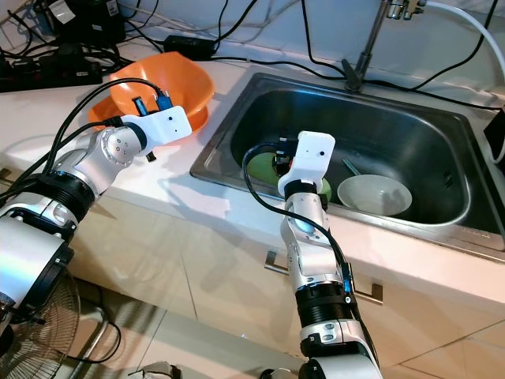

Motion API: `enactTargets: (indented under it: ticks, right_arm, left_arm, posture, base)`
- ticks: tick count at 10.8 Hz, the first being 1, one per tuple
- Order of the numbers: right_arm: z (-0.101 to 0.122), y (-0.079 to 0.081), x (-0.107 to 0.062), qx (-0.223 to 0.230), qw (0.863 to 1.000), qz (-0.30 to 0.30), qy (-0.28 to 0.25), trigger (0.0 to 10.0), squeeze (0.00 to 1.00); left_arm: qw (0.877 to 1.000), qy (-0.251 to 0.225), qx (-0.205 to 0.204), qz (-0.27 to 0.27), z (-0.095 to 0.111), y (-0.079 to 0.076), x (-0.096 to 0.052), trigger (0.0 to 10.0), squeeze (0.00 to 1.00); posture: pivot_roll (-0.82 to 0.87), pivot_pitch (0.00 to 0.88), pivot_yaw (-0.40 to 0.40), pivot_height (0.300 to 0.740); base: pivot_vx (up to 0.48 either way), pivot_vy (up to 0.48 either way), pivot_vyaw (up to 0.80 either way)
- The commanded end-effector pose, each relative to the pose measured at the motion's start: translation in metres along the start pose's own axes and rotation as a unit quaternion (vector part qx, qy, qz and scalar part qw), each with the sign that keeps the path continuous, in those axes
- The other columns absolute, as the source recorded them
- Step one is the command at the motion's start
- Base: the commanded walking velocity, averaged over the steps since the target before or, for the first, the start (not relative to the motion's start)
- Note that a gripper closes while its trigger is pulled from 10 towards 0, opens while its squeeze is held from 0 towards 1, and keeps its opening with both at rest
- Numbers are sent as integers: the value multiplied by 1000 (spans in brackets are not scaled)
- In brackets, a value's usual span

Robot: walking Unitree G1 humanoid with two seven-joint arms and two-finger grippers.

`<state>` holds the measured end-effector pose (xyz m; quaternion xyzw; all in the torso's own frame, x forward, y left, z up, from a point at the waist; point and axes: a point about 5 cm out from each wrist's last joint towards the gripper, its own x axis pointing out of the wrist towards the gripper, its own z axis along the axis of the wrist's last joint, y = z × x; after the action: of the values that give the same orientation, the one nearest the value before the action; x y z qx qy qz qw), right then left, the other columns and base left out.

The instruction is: Kitchen organization

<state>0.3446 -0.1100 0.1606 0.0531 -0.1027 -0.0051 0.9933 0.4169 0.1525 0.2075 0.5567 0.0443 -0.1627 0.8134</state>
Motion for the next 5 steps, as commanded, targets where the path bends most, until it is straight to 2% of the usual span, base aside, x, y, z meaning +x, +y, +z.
enactTargets:
  ticks: [1, 3, 5]
  right_arm:
    - [4, 1, 3, 1, 1000, -2, -4, 10000, 0]
    - [4, 2, 4, 2, 1000, -1, -3, 10000, 0]
    - [5, 5, 5, 3, 1000, 5, -4, 10000, 0]
  left_arm:
    - [1000, 4, 13, 5, -3, 0, 0, 0, 0]
    - [997, -4, 46, 60, 1, 12, -2, 0, 0]
    - [991, -39, 61, 111, 12, 25, -5, 0, 0]
  posture:
    - [37, 65, -15, 740]
    - [46, 63, -19, 740]
    - [53, 59, -24, 740]
  base:
    - [0, 0, 0]
    - [0, 0, 0]
    - [0, 0, 0]
